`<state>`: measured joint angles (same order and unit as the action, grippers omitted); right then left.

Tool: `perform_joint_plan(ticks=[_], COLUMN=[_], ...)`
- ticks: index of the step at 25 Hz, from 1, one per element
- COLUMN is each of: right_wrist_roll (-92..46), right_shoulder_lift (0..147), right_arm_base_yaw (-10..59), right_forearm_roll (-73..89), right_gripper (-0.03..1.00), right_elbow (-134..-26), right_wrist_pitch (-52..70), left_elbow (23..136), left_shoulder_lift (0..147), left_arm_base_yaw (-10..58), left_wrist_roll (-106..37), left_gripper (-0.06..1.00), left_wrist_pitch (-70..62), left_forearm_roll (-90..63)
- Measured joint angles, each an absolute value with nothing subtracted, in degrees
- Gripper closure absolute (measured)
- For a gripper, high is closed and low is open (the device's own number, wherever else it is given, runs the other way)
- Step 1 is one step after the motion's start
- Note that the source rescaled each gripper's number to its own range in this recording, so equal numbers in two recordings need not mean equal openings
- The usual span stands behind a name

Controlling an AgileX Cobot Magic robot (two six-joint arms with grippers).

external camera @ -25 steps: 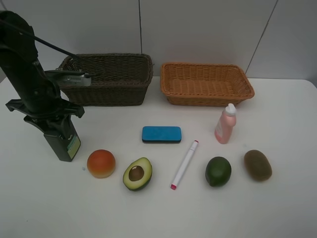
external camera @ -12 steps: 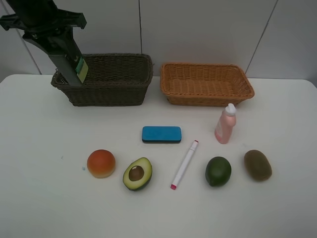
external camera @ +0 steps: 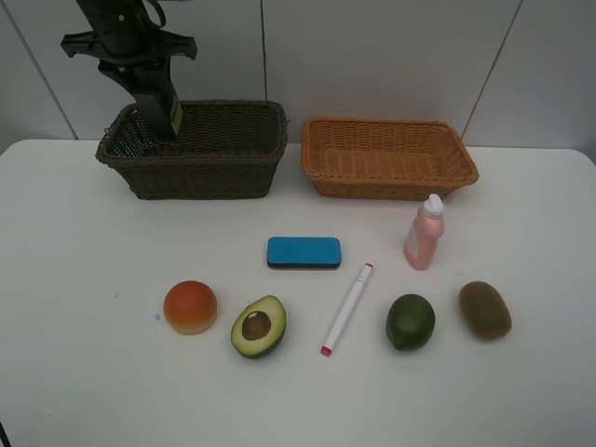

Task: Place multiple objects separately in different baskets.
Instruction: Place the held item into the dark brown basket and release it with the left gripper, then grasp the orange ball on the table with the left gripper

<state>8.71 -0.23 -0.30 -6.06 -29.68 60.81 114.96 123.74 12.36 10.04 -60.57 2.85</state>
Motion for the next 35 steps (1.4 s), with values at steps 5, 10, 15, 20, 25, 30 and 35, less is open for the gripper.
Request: perform_joint_plan(ticks=[5, 10, 15, 20, 25, 30, 35], right_wrist_roll=[8.71, 8.71, 8.71, 8.71, 8.71, 8.71, 8.71], right_shoulder_lift=[-0.23, -0.23, -0.23, -0.23, -0.23, -0.23, -0.23], right_arm_base_yaw=[-0.3, -0.3, -0.3, -0.3, -0.3, -0.3, -0.3], right_forearm_roll=[-6.06, -6.06, -6.06, -6.06, -6.06, -6.06, -6.06], right_gripper=[0.01, 0.01, 0.01, 0.01, 0.01, 0.01, 0.01], right_elbow=[-29.68, -29.68, -29.68, -29.68, -29.68, -29.68, -29.68], right_wrist_pitch=[60.81, 60.81, 60.81, 60.81, 60.81, 60.81, 60.81], left_elbow=[115.0, 115.74, 120.47, 121.66, 115.74, 97.91, 80.62], left_shoulder_lift=[126.03, 126.03, 126.03, 124.29, 119.35, 111.23, 105.52], left_arm_base_yaw=[12.36, 12.36, 12.36, 14.4, 19.46, 24.16, 27.92], left_wrist_roll=[11.56, 13.89, 14.11, 12.09, 6.36, 1.72, 0.3], left_gripper=[0.52, 0.11, 0.1, 0.09, 0.09, 0.1, 0.1], left_wrist_pitch=[-58.68, -59.63, -68.01, -68.68, -68.63, -68.58, -68.69], left_forearm_roll=[3.86, 4.55, 3.99, -1.67, -2.8, -2.8, -2.53])
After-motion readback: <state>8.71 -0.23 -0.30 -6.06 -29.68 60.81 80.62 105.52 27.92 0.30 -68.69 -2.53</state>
